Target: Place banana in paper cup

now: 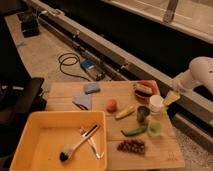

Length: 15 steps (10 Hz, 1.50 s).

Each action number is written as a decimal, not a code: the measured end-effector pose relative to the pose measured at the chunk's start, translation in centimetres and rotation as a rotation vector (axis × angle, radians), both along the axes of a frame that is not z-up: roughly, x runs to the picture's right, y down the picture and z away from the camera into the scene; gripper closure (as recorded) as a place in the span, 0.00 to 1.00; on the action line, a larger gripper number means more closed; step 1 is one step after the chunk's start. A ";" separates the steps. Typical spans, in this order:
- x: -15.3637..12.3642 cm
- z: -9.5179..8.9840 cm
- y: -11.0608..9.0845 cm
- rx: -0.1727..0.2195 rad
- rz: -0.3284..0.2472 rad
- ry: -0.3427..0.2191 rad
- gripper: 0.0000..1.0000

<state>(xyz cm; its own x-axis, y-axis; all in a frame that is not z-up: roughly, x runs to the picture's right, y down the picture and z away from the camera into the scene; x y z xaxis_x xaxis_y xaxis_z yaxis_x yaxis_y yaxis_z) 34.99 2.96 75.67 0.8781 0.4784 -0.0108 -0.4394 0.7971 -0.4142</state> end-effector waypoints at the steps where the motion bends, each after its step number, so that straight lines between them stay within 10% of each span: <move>1: 0.0 0.0 0.0 0.000 0.000 0.000 0.22; 15: -0.3 -0.3 -0.5 0.006 -0.037 0.006 0.22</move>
<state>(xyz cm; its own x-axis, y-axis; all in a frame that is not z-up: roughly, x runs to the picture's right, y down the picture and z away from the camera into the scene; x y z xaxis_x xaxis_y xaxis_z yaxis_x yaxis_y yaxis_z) 34.67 2.49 75.33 0.8953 0.4453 -0.0134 -0.4116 0.8154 -0.4071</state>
